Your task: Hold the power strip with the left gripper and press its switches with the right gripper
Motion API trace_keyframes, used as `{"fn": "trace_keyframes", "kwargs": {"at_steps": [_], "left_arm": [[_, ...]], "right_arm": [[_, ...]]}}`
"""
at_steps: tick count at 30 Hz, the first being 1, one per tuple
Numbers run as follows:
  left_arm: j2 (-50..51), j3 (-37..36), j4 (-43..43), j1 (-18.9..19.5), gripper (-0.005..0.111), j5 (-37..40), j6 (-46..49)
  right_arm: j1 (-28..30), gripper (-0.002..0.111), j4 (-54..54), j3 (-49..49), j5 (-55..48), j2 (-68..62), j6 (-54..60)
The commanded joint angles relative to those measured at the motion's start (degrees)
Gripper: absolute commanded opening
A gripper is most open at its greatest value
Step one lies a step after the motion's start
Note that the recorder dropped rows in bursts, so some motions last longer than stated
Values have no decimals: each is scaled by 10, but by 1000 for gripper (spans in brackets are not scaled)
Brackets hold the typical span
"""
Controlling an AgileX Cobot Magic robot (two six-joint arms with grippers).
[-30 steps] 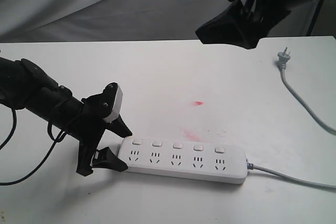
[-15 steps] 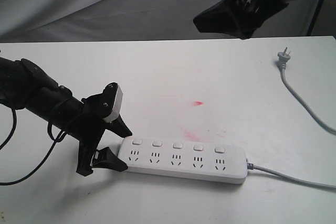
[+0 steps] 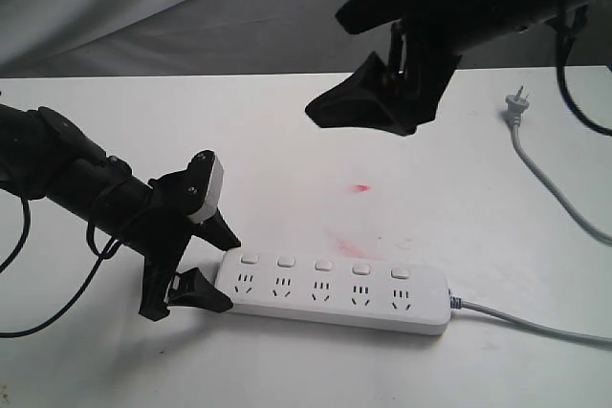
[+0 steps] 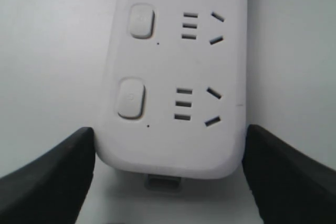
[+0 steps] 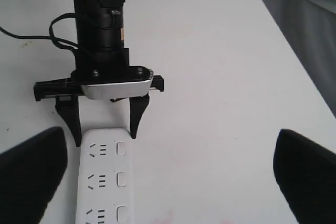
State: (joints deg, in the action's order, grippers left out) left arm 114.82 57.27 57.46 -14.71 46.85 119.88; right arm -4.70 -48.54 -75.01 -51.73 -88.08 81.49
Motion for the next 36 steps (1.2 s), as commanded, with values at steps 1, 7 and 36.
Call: {"fn": "trace_keyframes", "kwargs": {"at_steps": [1,7,36], "left_arm": [[-1,3,8,-2,0,-5,0],[-1,3,8,-2,0,-5,0],[-1,3,8,-2,0,-6,0]], "right_arm": [[-23,98,-4,3,27,-41,15],[-75,98,-75,42,148,-75,128],[-94,98,-308,103,201,-201,389]]}}
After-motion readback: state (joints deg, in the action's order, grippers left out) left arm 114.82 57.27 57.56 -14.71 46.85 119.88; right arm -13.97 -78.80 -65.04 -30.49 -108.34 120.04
